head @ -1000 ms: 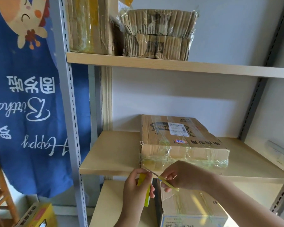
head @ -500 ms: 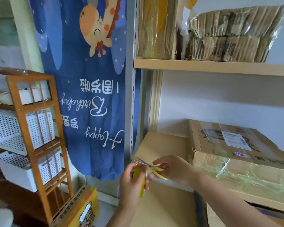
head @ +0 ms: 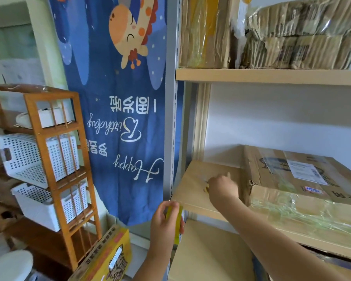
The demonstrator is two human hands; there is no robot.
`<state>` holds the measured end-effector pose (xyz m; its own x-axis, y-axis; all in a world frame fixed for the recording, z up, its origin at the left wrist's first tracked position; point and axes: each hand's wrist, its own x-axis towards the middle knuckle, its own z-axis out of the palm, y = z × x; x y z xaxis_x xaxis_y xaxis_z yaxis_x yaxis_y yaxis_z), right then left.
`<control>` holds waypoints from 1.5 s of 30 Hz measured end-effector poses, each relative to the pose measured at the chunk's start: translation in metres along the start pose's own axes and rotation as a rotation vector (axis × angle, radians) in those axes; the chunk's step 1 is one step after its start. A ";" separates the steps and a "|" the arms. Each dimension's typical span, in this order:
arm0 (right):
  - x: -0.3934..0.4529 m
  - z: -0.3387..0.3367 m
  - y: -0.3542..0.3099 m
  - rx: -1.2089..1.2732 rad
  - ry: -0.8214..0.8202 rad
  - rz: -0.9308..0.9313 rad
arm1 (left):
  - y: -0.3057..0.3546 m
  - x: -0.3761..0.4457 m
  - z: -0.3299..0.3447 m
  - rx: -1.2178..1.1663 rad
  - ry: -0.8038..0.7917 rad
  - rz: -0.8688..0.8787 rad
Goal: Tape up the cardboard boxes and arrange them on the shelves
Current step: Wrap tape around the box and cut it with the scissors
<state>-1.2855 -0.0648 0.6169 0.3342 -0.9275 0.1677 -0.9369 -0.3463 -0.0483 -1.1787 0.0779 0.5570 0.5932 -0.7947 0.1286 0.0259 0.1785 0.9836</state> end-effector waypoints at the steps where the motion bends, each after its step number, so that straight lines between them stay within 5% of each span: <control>1: 0.002 0.007 -0.001 -0.090 -0.055 -0.010 | 0.001 0.000 0.003 -0.014 -0.008 -0.008; 8: 0.016 0.006 0.007 -0.250 -0.189 -0.138 | 0.009 0.000 0.013 -0.060 -0.064 -0.012; 12: -0.006 0.003 0.006 0.320 0.093 -0.276 | 0.011 -0.004 0.018 -0.021 -0.117 -0.016; 15: -0.030 -0.008 -0.005 0.633 -0.045 -0.356 | 0.011 -0.005 0.022 -0.005 -0.127 0.003; 23: -0.041 0.005 -0.021 0.328 0.115 -0.372 | 0.000 0.013 0.024 0.159 -0.192 -0.210; 33: -0.019 0.027 -0.031 0.445 0.052 -0.172 | -0.011 0.052 0.026 0.160 -0.147 -0.608; 41: -0.003 0.008 -0.036 0.051 0.018 -0.161 | -0.016 0.048 0.026 0.233 -0.098 -0.485; 45: 0.009 0.027 -0.034 0.171 -0.067 -0.148 | -0.030 0.045 0.020 0.403 -0.001 -0.370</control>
<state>-1.2480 -0.0648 0.5937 0.4783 -0.8700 0.1199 -0.8478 -0.4930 -0.1955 -1.1691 0.0247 0.5361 0.6024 -0.7626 -0.2358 -0.0776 -0.3499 0.9336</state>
